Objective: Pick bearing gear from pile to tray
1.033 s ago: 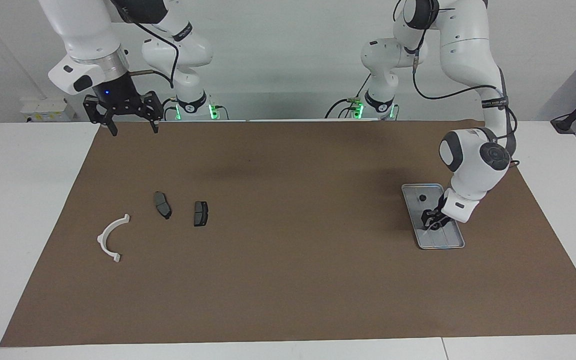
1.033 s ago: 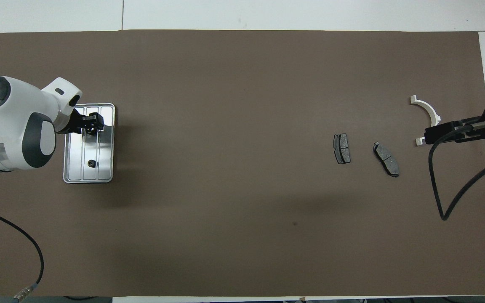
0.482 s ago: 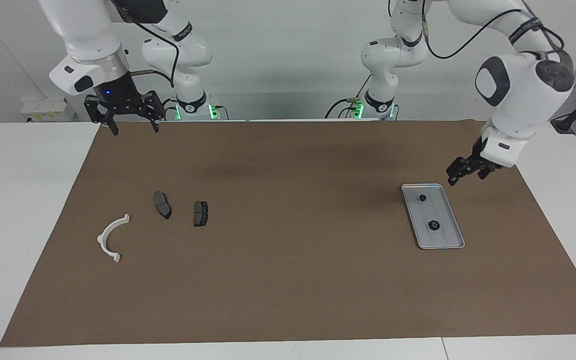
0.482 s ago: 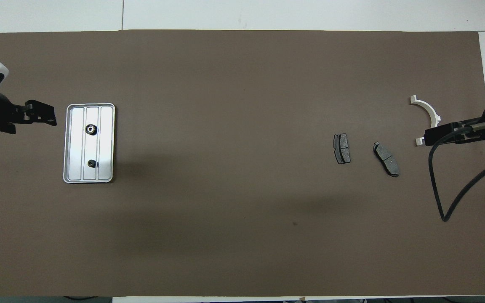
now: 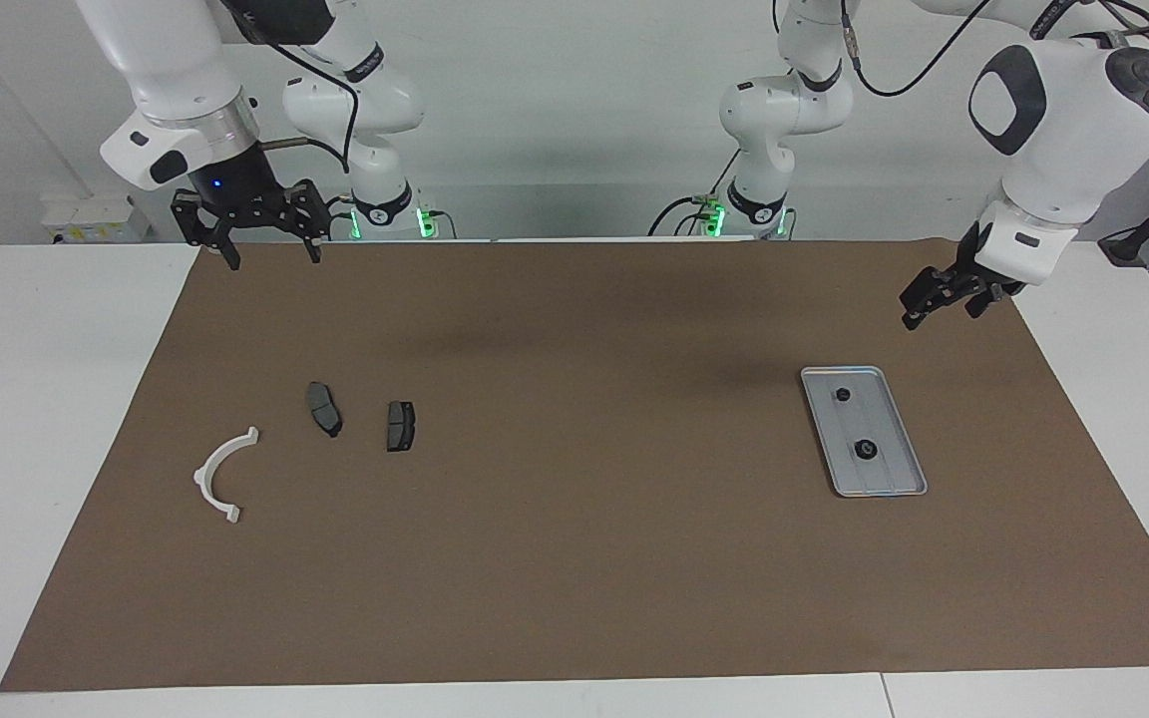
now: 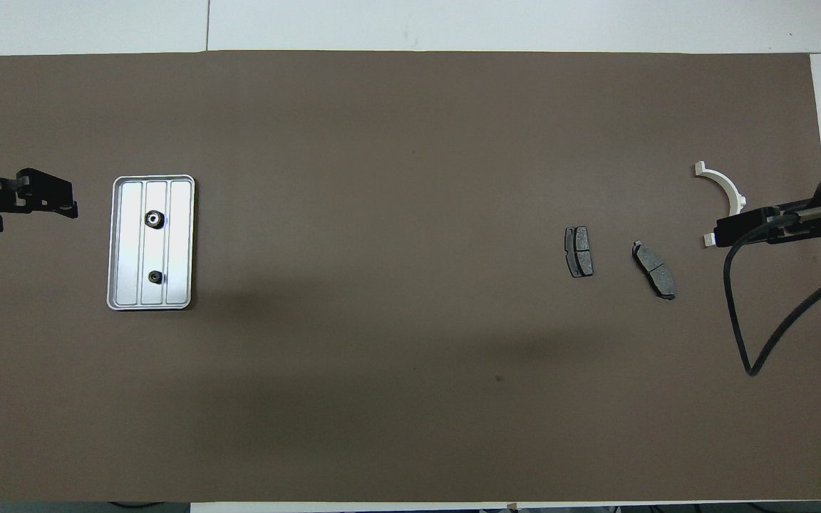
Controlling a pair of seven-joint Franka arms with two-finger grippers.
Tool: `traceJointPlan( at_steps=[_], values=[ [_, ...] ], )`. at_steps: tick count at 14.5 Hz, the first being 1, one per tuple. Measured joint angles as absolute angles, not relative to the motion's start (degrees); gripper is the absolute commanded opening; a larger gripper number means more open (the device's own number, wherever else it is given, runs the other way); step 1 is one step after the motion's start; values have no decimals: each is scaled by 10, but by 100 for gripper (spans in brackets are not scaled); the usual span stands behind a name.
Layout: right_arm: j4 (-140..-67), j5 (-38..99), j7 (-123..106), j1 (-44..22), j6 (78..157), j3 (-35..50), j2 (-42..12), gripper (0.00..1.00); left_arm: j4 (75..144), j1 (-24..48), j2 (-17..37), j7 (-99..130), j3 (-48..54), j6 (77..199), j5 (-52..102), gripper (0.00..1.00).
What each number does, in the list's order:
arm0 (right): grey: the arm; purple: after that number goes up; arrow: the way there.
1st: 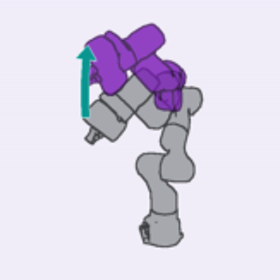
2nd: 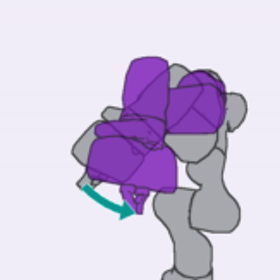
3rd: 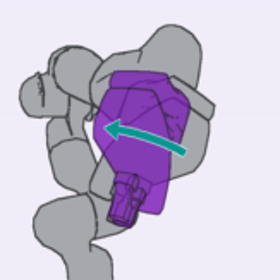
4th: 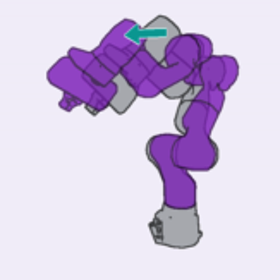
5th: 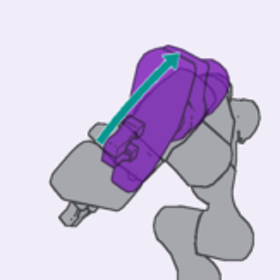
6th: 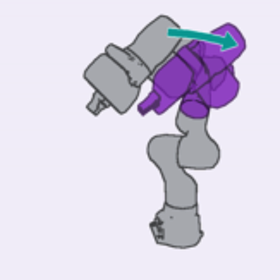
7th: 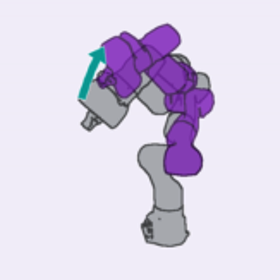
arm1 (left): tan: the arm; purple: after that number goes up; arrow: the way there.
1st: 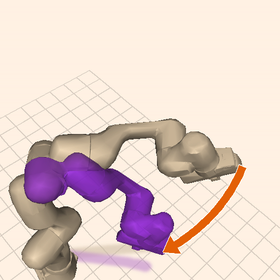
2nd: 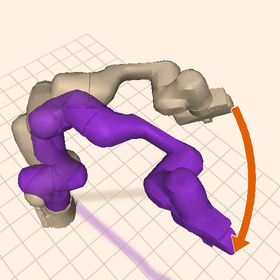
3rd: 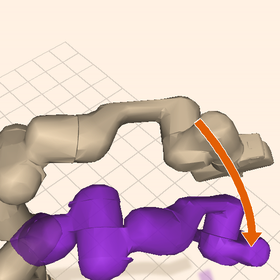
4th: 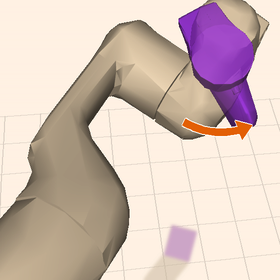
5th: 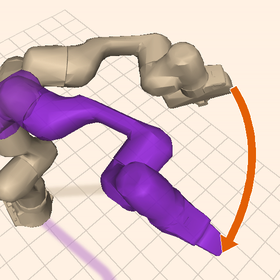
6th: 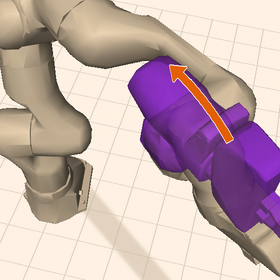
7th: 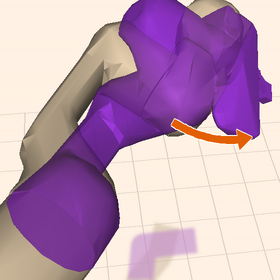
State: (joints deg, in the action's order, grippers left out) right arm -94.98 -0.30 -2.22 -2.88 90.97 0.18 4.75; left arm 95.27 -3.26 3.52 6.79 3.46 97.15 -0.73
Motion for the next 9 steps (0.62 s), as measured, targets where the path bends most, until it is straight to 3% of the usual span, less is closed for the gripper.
traceJointPlan(
  at_steps=[9],
  values=[
    [-950, -3, -22, -27, 910, -1, 48, 100, 969, -32, -14, 68, 37, 938, 1, 100]
  ],
)
